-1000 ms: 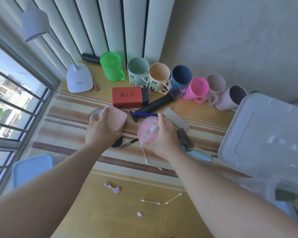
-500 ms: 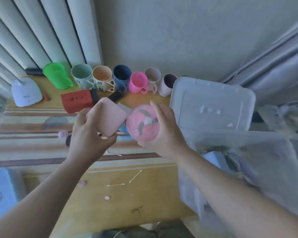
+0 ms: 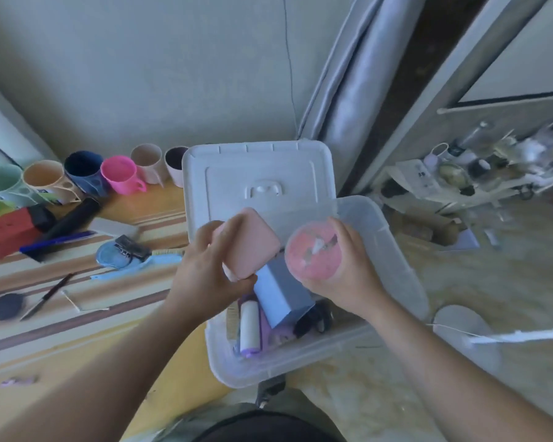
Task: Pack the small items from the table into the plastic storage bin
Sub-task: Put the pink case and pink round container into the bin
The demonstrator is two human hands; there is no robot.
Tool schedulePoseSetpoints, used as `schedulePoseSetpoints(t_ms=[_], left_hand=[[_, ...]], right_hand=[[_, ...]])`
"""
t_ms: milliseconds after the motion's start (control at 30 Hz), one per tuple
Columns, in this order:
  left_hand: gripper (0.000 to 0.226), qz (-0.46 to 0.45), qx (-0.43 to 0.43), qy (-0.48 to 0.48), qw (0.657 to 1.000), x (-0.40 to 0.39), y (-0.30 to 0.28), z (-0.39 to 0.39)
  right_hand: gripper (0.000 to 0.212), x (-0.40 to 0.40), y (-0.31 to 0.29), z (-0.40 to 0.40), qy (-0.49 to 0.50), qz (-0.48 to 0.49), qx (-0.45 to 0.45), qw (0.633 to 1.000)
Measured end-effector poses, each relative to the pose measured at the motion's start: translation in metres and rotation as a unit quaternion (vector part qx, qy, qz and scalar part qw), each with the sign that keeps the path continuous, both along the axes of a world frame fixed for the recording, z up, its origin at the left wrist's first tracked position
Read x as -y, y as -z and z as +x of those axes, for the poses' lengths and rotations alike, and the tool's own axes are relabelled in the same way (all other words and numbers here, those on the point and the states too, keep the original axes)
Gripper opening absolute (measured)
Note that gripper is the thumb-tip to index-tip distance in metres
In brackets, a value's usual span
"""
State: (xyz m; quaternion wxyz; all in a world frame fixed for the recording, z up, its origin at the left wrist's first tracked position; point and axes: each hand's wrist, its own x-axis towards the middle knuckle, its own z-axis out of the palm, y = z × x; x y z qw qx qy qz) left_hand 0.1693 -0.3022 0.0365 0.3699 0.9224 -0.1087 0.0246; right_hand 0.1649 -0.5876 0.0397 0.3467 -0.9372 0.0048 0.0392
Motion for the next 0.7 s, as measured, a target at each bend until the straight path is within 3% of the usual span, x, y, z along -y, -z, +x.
schedulePoseSetpoints(t_ms=[133, 267, 467, 567, 700], left_hand=[[0.11, 0.024, -0.041, 0.021, 0.999, 0.05, 0.009, -0.011], [0.108, 0.065, -0.063, 0.032, 0.995, 0.08, 0.023, -0.015], [0.106, 0.121, -0.085, 0.047, 0.988, 0.101, 0.029, -0.022], [0.105, 0.129, -0.087, 0.03, 0.987, 0.098, 0.033, -0.023], [0.105, 0.126, -0.102, 0.006, 0.987, 0.092, 0.034, -0.021]], right_hand=[[0.102, 0.057, 0.009, -0.007, 0.027, -0.051, -0.052, 0.997], [0.108, 0.08, 0.024, -0.004, -0.04, -0.16, -0.126, 0.978], [0.092, 0.063, 0.038, 0.01, -0.23, -0.354, -0.173, 0.89], [0.076, 0.051, 0.05, 0.012, -0.253, -0.343, -0.163, 0.89], [0.088, 0.055, 0.063, 0.021, -0.257, -0.256, -0.114, 0.925]])
